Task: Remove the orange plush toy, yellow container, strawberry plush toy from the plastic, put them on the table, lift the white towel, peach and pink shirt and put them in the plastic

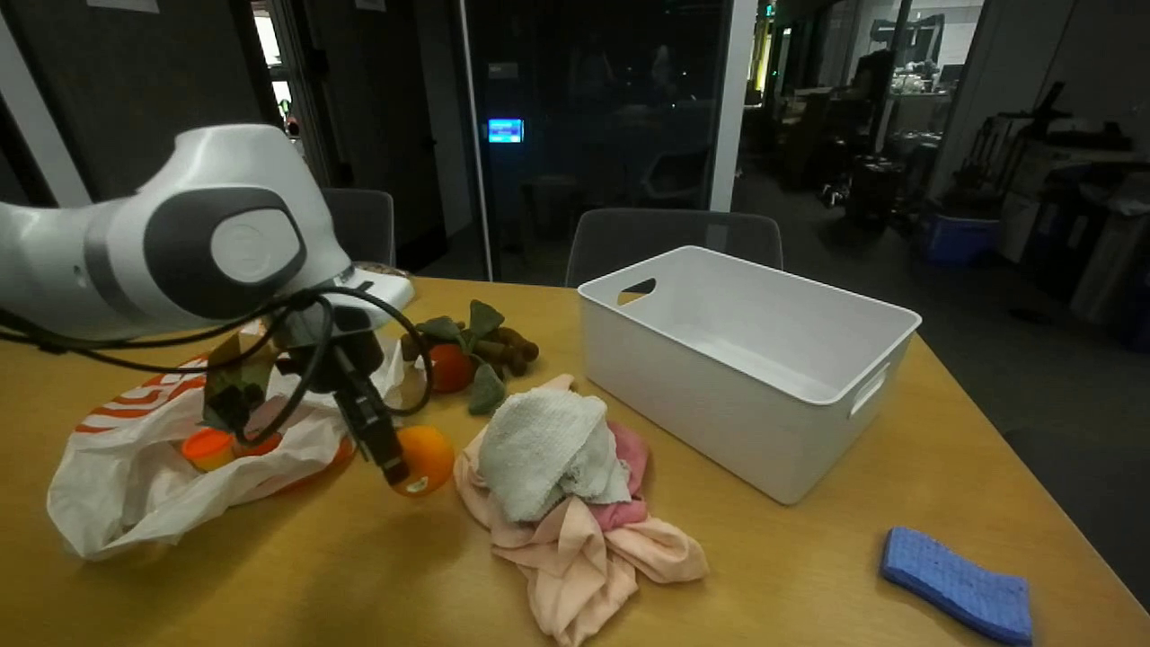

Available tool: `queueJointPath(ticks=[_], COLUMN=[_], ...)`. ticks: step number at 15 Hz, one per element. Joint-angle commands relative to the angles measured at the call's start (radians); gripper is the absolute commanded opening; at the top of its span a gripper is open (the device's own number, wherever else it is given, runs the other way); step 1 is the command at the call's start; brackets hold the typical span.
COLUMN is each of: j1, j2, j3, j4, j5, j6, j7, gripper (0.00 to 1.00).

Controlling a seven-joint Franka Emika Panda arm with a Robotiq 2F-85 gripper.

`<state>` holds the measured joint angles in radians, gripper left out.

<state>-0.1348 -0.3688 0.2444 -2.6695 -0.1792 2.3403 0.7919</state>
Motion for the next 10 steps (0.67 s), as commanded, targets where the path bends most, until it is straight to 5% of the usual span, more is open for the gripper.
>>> queueJointPath(ticks=[1,4,5,6,8,10], j1=[-0.014,0.006,0.012,0.024,0.05,0.084], j2=[0.139,0.189,0.192,0.188,0.144,0.075], j3=[-0.008,-0.038,-0.046,-0.057,-0.065,-0.056], j4=[0.051,0.081,0.09,0.097,0.096,0.079], j5=[-0.091,-0.131,-0.126,-0.108,-0.087,-0.081], j6=[0.047,0.047,0.041,0.022,-0.018,-0.06], j7=[0.094,0.133,0.144,0.127,0.11,0.097], gripper=[0.27,0.27,0.34,0.77,0.77,0.91])
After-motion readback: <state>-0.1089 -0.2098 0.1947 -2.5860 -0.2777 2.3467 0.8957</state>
